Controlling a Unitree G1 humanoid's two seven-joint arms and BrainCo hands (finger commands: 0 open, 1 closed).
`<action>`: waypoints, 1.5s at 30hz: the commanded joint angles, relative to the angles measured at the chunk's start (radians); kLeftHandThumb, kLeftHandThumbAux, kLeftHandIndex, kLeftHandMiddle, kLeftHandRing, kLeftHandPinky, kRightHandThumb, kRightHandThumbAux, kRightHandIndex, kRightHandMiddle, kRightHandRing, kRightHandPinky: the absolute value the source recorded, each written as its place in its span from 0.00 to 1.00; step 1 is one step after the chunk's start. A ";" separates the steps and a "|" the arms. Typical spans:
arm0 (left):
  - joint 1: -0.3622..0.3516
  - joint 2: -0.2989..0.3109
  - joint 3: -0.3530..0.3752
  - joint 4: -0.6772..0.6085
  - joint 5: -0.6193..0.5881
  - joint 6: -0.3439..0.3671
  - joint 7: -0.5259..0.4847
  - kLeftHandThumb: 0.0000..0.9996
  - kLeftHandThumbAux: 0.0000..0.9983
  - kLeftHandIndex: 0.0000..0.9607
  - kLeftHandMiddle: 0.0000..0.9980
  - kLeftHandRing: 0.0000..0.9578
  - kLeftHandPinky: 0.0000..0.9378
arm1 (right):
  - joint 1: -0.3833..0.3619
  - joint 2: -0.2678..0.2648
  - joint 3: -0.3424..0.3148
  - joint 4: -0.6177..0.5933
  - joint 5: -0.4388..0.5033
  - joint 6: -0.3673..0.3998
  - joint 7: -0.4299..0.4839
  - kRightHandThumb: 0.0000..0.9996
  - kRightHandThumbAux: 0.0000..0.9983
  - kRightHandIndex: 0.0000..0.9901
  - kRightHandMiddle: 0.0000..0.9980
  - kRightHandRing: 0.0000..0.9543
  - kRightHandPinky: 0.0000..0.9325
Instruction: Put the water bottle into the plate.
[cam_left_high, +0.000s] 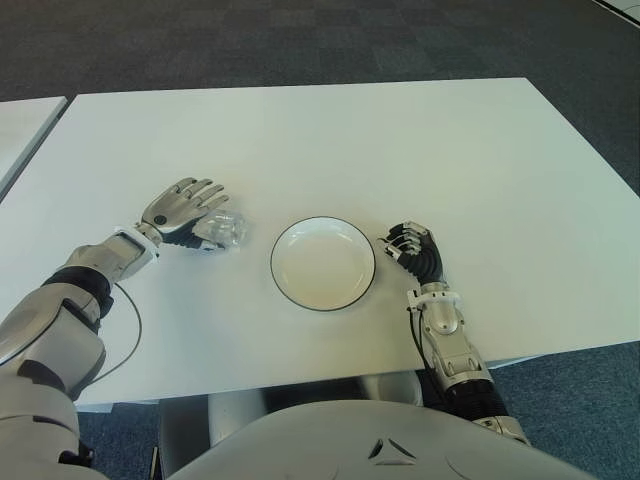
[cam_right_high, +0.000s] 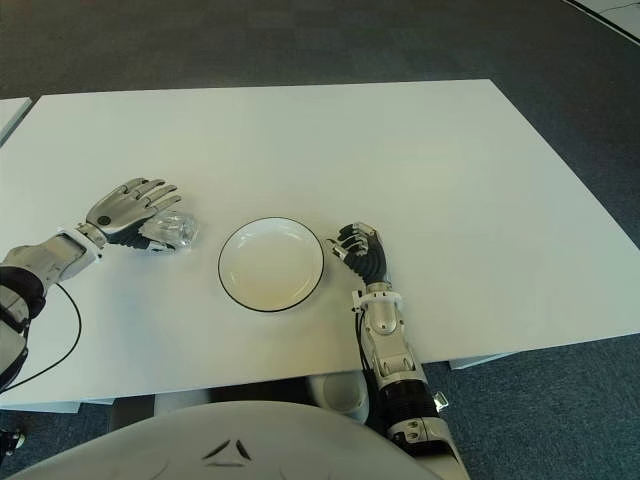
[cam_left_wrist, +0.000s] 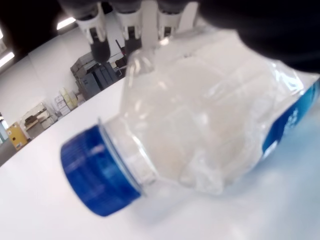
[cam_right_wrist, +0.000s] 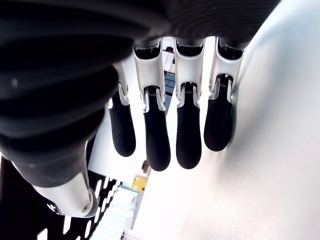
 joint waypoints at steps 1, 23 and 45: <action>0.010 -0.058 -0.057 0.085 0.048 0.013 -0.007 0.56 0.20 0.00 0.00 0.00 0.00 | 0.014 -0.003 -0.003 0.010 -0.007 0.003 -0.007 0.70 0.73 0.43 0.51 0.53 0.55; -0.013 -0.144 -0.087 0.210 0.002 0.059 -0.201 0.57 0.25 0.00 0.00 0.00 0.00 | 0.022 -0.015 -0.016 0.007 0.008 -0.002 0.004 0.70 0.73 0.43 0.52 0.54 0.55; -0.021 -0.177 -0.026 0.221 -0.120 0.042 -0.431 0.55 0.32 0.00 0.00 0.00 0.03 | 0.028 -0.017 -0.025 0.005 0.019 -0.028 0.017 0.70 0.74 0.43 0.52 0.55 0.56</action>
